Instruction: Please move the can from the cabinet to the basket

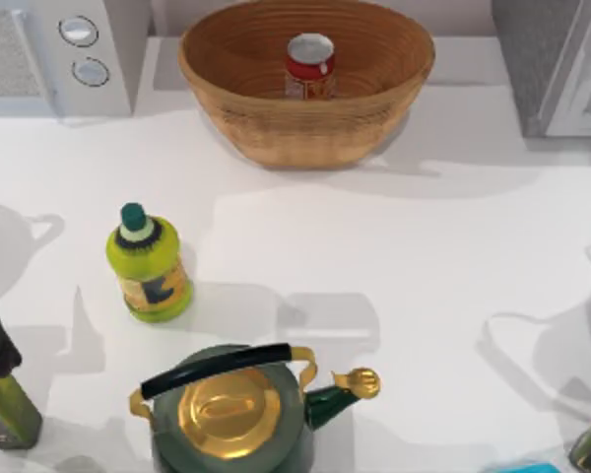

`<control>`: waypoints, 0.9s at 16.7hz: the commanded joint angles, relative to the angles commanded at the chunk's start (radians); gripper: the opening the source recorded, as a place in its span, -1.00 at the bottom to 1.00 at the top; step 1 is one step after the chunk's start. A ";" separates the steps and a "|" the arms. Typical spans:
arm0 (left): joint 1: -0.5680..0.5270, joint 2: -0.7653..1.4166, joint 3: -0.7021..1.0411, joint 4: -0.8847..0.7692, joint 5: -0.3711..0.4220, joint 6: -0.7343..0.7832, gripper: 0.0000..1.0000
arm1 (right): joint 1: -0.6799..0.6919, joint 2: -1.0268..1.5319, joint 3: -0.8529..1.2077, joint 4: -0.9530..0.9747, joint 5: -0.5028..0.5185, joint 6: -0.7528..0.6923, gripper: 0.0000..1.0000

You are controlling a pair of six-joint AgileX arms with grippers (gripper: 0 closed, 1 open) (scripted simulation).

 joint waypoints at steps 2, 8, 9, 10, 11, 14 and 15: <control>0.000 0.000 0.000 0.000 0.000 0.000 1.00 | -0.041 0.050 0.001 0.008 -0.025 0.000 1.00; 0.000 0.000 0.000 0.000 0.000 0.000 1.00 | -0.045 0.058 -0.002 0.007 -0.028 0.000 1.00; 0.000 0.000 0.000 0.000 0.000 0.000 1.00 | -0.045 0.058 -0.001 0.006 -0.028 0.000 1.00; 0.000 0.000 0.000 0.000 0.000 0.000 1.00 | -0.046 0.057 0.009 -0.005 -0.029 0.000 1.00; 0.000 0.000 0.000 0.000 0.000 0.000 1.00 | -0.048 0.055 0.030 -0.026 -0.031 -0.001 1.00; 0.000 0.000 0.000 0.000 0.000 0.000 1.00 | -0.058 0.047 0.152 -0.152 -0.040 -0.002 1.00; 0.000 0.000 0.000 0.000 0.000 0.000 1.00 | -0.062 0.043 0.209 -0.214 -0.044 -0.002 1.00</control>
